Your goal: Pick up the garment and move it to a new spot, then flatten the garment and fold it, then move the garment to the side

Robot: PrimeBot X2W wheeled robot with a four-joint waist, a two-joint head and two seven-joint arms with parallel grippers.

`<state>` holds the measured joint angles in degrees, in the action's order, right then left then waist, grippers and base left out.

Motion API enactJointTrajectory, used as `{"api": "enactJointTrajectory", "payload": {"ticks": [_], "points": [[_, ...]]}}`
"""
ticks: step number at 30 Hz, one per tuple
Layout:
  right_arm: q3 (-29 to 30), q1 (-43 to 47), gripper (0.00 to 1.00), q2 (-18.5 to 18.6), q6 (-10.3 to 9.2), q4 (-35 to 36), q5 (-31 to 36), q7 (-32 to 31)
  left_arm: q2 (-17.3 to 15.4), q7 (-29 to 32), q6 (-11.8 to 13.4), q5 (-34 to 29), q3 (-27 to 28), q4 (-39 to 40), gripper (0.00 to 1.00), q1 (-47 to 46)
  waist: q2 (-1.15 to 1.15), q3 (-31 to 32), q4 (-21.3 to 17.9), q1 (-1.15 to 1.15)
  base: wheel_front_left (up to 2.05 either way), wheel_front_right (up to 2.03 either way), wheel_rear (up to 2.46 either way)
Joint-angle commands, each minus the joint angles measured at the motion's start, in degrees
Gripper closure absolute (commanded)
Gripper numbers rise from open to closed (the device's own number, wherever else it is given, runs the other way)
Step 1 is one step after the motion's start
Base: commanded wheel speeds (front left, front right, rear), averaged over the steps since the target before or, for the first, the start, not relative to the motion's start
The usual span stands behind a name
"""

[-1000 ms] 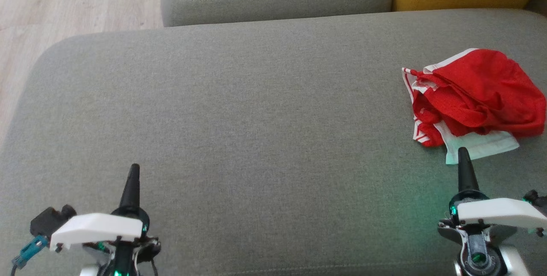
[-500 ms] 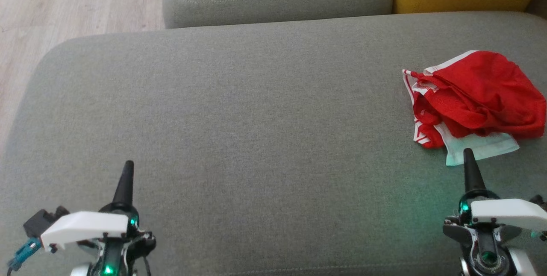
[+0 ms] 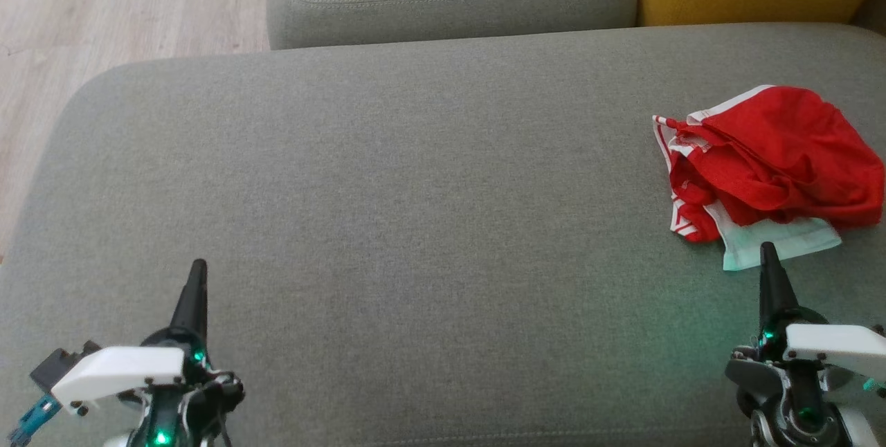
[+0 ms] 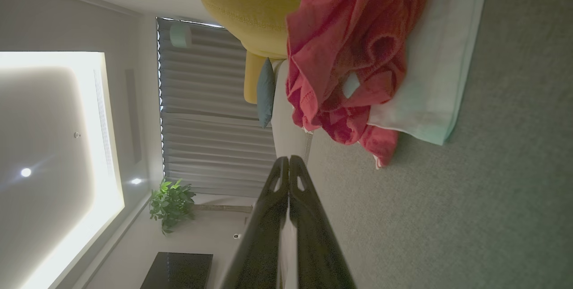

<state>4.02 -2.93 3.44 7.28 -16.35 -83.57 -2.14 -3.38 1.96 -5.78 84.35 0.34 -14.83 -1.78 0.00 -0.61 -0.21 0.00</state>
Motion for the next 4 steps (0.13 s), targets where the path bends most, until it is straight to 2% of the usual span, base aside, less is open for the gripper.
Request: {"api": "enactJointTrajectory", "payload": {"ticks": [1,4], "points": [[-0.8,-2.9,1.00,0.9,0.19,2.3,-1.6,-0.5,-1.1,0.5,-0.6,1.4,2.1,1.6,1.00,-3.5,0.00,0.0,0.0,0.00,0.00,0.00,0.00],[-0.5,-2.9,1.00,0.9,0.19,2.3,-3.5,-1.0,-1.1,1.0,-0.8,3.2,2.5,1.4,1.00,-3.7,0.00,0.1,0.1,0.00,0.00,0.00,0.00]]}}
